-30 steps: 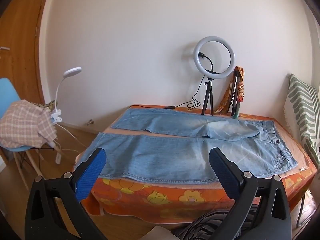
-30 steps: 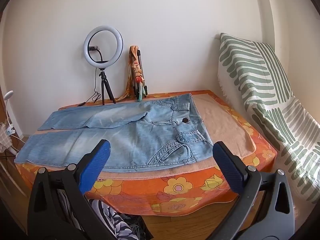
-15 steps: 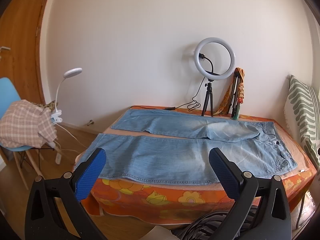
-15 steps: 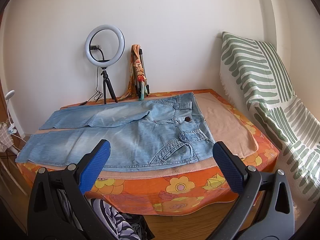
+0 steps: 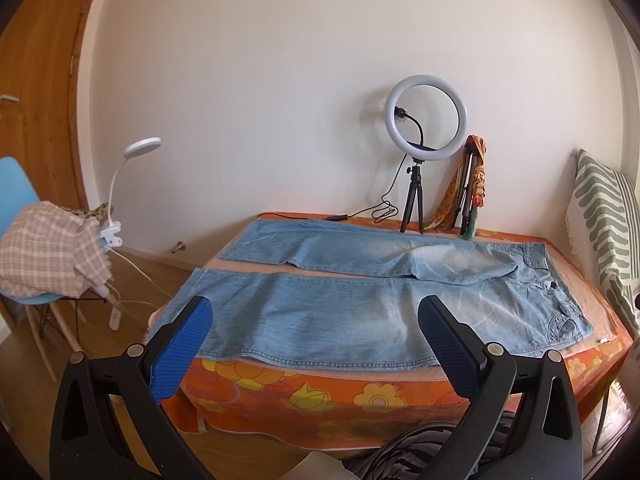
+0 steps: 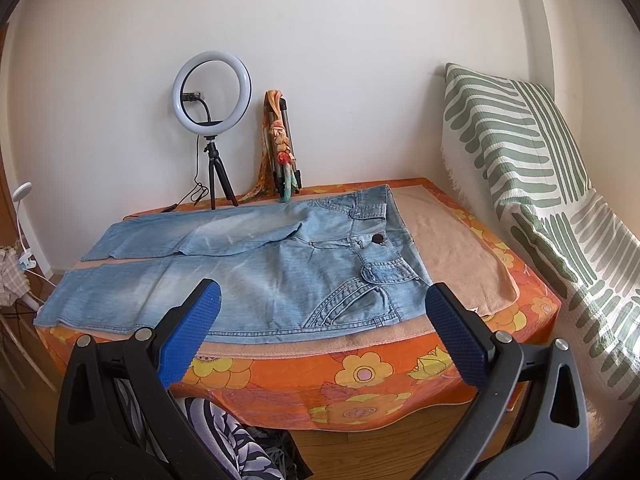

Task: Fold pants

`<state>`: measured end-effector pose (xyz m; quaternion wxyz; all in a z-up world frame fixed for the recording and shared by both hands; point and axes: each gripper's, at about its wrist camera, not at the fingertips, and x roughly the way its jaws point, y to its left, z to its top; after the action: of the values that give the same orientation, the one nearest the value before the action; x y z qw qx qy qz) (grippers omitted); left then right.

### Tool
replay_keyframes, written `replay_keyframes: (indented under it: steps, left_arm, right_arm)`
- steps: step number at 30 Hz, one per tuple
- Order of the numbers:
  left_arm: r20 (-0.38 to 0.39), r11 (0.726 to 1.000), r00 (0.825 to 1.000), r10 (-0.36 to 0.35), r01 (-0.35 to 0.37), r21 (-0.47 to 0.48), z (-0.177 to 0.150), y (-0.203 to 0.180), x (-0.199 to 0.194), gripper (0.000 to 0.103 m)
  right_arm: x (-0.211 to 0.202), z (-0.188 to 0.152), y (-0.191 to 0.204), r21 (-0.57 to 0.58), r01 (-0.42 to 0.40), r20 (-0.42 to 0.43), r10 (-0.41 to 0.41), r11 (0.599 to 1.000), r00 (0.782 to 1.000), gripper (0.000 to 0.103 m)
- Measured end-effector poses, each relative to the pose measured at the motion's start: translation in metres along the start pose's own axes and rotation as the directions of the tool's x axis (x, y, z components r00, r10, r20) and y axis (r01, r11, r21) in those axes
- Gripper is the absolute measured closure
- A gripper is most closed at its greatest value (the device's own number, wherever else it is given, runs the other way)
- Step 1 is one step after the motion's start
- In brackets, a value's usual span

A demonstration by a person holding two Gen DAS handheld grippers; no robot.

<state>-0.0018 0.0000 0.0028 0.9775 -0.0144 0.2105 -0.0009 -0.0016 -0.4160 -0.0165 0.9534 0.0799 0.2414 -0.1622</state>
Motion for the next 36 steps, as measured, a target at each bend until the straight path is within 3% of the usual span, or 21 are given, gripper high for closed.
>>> replay_keyframes:
  steps: [36]
  left_arm:
    - [0.002,1.000,1.000,-0.006,0.006,0.003,0.0017,-0.0017,0.0012,0.001]
  right_arm:
    - [0.0001,-0.0007,0.0044,-0.003,0.000,0.002,0.000,1.000,1.000,0.000]
